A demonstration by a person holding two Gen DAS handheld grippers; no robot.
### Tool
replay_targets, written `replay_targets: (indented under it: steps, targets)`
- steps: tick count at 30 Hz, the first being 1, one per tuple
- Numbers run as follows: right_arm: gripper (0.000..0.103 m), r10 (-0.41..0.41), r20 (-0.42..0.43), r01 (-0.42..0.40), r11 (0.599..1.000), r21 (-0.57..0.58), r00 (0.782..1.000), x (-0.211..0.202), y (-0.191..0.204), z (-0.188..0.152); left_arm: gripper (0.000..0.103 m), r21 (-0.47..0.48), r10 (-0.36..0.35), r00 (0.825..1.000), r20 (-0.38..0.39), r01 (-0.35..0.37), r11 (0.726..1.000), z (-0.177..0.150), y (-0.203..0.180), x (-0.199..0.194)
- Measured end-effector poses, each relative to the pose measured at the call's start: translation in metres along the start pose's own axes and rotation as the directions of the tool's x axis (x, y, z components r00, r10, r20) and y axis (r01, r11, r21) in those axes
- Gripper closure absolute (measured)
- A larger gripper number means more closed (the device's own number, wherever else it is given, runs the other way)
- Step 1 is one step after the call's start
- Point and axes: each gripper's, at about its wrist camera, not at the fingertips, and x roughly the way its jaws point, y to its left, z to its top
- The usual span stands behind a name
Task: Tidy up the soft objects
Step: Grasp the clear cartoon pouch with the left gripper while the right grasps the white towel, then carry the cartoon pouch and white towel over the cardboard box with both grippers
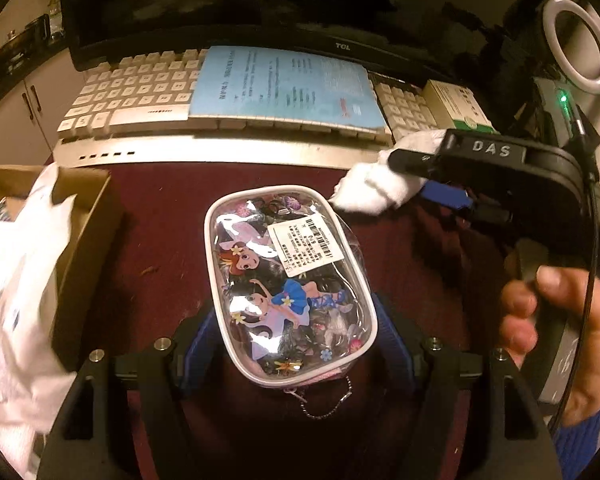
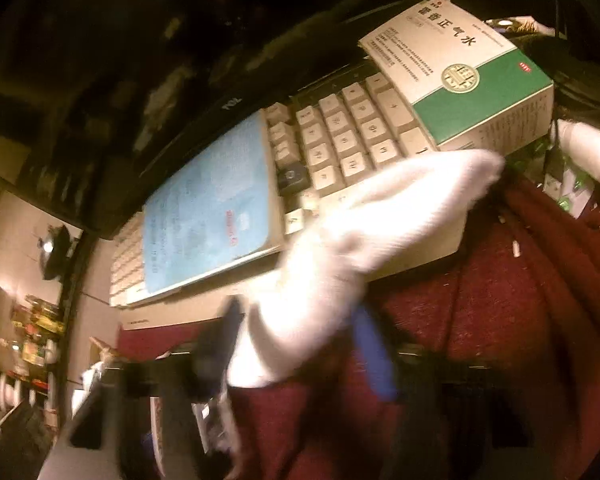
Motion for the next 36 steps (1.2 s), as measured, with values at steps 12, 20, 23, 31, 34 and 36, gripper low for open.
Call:
replay_targets:
  steps: [12,20,23,31,34,36]
  targets:
    - [0.061,0.034,0.018,-0.033,0.999,-0.024,0.999,-0.04,-0.012,-0.029,0.031,0.016,0.011,1.0,0.005,-0.011,1.0,-0.018,0.004,-0.015]
    - [0.061,0.037,0.045,-0.035,0.998,-0.059,0.998,-0.069,-0.006,-0.045,0.031,0.028,0.023,1.0,0.018,-0.023,0.999,-0.03,0.005,-0.028]
    - [0.061,0.042,0.054,-0.038,0.996,-0.076,0.998,-0.079,0.0,-0.05,0.031,0.036,0.029,0.999,0.026,-0.03,0.999,-0.032,0.003,-0.032]
    - [0.061,0.039,0.067,-0.031,0.993,-0.113,0.997,-0.091,0.013,-0.06,0.031,0.045,0.025,0.999,0.035,-0.027,0.999,-0.037,0.001,-0.039]
    - [0.061,0.037,0.067,-0.028,0.991,-0.13,0.997,-0.092,0.019,-0.064,0.031,0.05,0.021,0.999,0.041,-0.023,0.998,-0.039,0.001,-0.043]
    - [0.061,0.033,0.069,-0.023,0.989,-0.147,0.997,-0.093,0.023,-0.067,0.031,0.053,0.023,0.999,0.048,-0.025,0.998,-0.039,0.001,-0.045]
